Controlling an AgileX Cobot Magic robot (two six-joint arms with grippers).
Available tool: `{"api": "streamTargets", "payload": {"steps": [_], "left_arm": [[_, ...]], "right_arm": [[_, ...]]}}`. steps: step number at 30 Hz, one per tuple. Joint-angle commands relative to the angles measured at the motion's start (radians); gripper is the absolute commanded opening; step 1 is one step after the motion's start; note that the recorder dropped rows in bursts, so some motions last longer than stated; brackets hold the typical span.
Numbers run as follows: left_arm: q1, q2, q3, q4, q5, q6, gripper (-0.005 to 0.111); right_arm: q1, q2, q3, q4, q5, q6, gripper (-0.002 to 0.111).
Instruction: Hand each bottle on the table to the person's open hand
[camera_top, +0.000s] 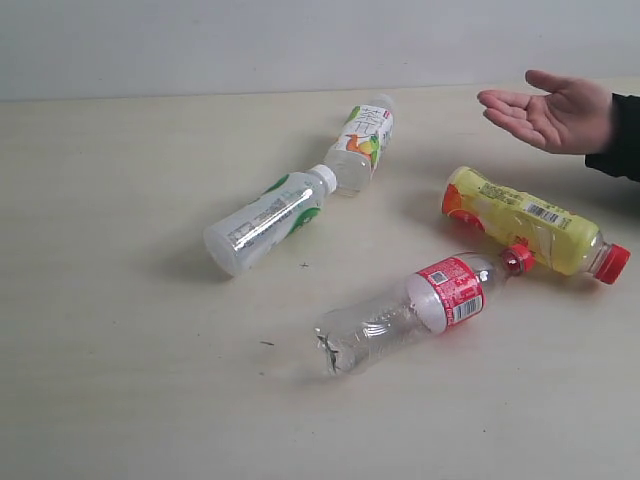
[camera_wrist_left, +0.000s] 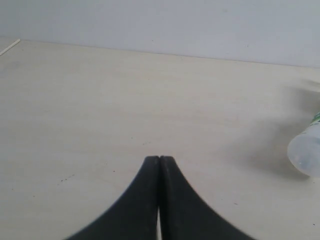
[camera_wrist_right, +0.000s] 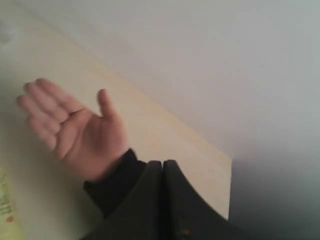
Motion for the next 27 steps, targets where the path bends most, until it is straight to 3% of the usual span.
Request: {"api": "streamTargets", "payload": {"steps": [1,9,14,23,27], "left_arm": [[-0.001,-0.006,0.003,0.002,-0.007,-0.001,0.000],[-0.001,-0.006,0.003,0.002,-0.007,-0.001,0.000],[-0.001,-0.006,0.003,0.002,-0.007,-0.001,0.000],[-0.001,-0.006,0.003,0.002,-0.007,-0.001,0.000],[-0.001,-0.006,0.003,0.002,-0.007,-0.001,0.000]], "right_arm": [[0.109,0.033,-0.010,0.054,0.105,-0.198,0.000],[0.276,0.102,-0.010,0.061,0.415,-0.422,0.000],[0.349,0.157,-0.010,0.187,0.583,-0.668,0.000],[0.506,0.287,-0.012,0.285,0.585,-0.726,0.001],[0.590,0.336,-0.012,0.285,0.533,-0.728,0.018]]}}
